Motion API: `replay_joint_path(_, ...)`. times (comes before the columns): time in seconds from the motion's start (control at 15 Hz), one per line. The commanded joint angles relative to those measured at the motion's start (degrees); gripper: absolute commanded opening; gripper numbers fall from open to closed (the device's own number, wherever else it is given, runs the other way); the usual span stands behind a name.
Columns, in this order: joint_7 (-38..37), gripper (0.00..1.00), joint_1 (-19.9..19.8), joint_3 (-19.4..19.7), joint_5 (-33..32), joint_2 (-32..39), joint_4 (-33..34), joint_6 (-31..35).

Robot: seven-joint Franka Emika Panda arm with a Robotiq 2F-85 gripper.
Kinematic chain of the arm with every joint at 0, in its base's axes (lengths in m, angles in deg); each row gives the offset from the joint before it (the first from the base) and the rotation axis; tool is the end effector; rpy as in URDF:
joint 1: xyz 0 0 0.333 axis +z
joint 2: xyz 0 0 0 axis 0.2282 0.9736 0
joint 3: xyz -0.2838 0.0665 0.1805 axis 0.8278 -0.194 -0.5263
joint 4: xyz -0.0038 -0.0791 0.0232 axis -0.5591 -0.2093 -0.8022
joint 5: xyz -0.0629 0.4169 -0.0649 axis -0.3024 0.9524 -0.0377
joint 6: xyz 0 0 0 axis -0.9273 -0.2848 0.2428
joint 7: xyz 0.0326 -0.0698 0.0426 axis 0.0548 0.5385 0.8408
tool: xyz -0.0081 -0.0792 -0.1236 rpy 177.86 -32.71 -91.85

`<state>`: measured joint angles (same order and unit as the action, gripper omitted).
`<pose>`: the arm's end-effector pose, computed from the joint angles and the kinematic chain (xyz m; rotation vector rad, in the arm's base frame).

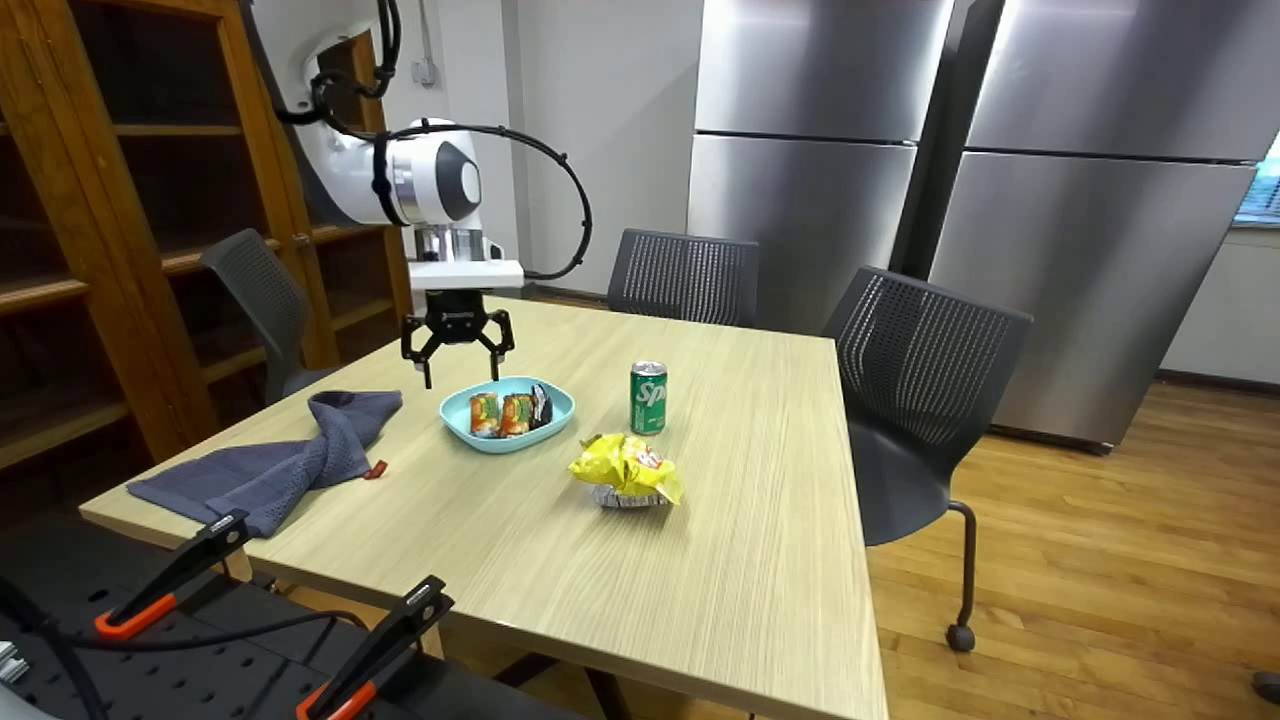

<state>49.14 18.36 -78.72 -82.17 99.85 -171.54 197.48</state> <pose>0.6244 0.1386 0.0664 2.8039 1.2817 -0.3238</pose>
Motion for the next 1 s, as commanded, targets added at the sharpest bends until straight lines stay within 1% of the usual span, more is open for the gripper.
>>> replay_joint_path(0.0,0.9,1.0,0.4,-1.1,-1.2,-4.1,-6.0,1.8)
replay_joint_path(0.27,2.0,1.0,0.7,-2.7,-1.1,-4.6,-9.5,5.1)
replay_joint_path(0.47,4.3,1.0,0.6,-4.4,-0.8,-4.1,-10.7,6.2)
replay_joint_path(0.67,7.7,1.0,-0.1,-6.4,-0.2,-4.2,-11.5,5.5)
replay_joint_path(0.93,10.9,1.0,0.3,-7.9,-0.1,-4.4,-12.3,4.8)
